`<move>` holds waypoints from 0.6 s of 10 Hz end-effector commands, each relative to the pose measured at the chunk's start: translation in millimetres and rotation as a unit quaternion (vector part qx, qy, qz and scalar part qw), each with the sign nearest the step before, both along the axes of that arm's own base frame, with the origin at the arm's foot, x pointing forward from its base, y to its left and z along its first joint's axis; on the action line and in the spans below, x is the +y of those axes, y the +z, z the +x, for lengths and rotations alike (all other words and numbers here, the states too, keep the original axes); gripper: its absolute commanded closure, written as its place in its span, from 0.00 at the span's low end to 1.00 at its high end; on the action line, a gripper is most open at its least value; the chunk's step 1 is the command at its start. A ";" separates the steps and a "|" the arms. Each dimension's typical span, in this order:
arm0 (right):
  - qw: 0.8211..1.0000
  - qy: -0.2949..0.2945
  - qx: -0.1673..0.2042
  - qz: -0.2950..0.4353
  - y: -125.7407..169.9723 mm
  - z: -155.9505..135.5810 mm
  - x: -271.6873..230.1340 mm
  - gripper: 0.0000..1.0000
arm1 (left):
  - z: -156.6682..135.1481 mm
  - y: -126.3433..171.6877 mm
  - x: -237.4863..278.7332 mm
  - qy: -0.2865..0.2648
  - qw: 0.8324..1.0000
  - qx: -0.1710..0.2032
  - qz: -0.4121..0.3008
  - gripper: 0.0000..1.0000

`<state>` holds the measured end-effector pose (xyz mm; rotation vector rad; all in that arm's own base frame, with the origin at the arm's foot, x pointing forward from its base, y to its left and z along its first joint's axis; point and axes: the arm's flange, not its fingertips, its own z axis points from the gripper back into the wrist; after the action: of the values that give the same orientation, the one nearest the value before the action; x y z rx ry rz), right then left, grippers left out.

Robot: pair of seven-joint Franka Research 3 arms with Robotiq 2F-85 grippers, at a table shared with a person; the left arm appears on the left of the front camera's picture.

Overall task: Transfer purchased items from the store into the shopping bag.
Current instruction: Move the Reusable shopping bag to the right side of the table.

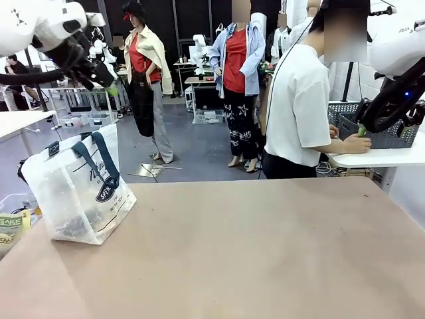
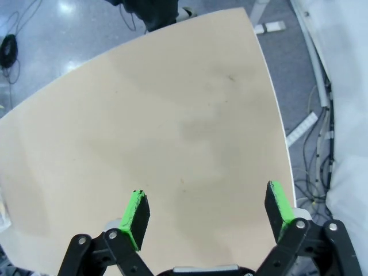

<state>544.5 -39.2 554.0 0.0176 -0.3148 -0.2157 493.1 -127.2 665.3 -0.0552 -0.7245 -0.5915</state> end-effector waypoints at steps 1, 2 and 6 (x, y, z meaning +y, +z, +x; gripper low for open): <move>1.000 -0.012 0.003 -0.009 -1.0 0.0 2.0 0.00 | -21.9 -57.9 -48.0 -0.082 0.997 0.011 -0.003 0.00; 1.000 -0.012 0.003 -0.009 -1.0 0.0 2.0 0.00 | -23.7 -84.0 -77.4 -0.108 0.993 0.041 0.007 0.00; 1.000 -0.012 0.003 -0.009 -1.0 0.0 2.0 0.00 | -33.7 -134.7 -130.7 -0.158 0.984 0.074 0.029 0.00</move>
<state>544.5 -39.3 554.0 0.0176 -0.3149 -0.2161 456.0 -264.7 519.8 -0.1369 -0.5420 -0.8698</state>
